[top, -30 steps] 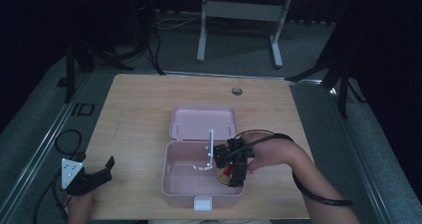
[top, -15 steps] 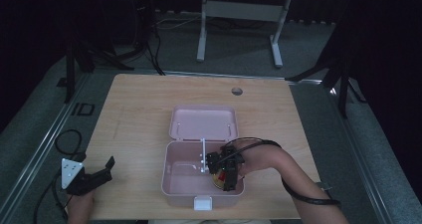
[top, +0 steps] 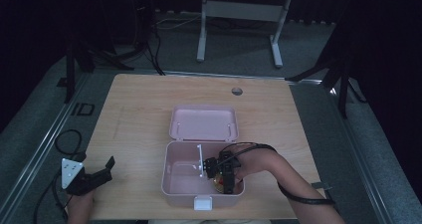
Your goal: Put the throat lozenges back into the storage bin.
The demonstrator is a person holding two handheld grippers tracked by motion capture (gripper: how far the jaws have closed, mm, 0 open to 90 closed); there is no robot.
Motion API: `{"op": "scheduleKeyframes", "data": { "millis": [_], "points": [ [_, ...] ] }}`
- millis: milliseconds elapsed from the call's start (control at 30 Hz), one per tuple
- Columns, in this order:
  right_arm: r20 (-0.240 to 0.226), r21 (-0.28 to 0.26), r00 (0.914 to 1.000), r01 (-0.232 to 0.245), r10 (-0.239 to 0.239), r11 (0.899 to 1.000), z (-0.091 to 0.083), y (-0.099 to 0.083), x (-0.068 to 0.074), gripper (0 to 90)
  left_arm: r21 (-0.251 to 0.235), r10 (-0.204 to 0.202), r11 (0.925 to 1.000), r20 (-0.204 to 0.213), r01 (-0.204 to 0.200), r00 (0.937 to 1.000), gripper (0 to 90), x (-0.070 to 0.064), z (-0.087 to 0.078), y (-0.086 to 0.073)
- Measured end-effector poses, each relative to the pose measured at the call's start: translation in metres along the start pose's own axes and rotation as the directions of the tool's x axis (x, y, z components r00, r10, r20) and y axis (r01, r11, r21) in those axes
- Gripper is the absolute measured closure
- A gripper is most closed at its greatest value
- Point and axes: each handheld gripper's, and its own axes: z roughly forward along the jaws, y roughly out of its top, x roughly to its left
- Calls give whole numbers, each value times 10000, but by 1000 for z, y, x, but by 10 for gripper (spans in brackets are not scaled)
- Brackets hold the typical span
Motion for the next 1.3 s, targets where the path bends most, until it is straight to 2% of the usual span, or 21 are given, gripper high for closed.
{"op": "scheduleKeyframes", "data": {
  "millis": [267,500,667,833,967,1133,1233,1300],
  "points": [
    [-576,266,9983,69,-54,9996,8,4,0,194,6,22,10000,14,-22,10000,4,0,0,0],
    [-536,237,9986,-29,41,9997,9,3,-1,170,1,24,10000,25,-24,10000,4,0,0,0],
    [-394,101,9991,-183,187,9998,2,1,-1,133,23,33,10000,10,-33,10000,4,0,0,0],
    [-106,-693,9998,-154,147,9975,-23,-7,4,136,28,26,10000,11,-26,10000,4,0,0,0],
    [122,-1470,9998,-122,141,9891,-47,-18,12,127,30,23,10000,1,-23,10000,4,0,0,0],
    [853,-2377,9956,-183,396,9712,-79,-40,20,128,20,9,10000,1,-9,10000,4,0,0,0],
    [1337,-2917,9883,-310,728,9560,-94,-57,22,129,18,12,10000,6,-12,10000,4,0,0,0],
    [1416,-3308,9850,-472,990,9425,-100,-70,22,129,13,11,10000,3,-11,10000,4,0,0,0]
  ]
}}
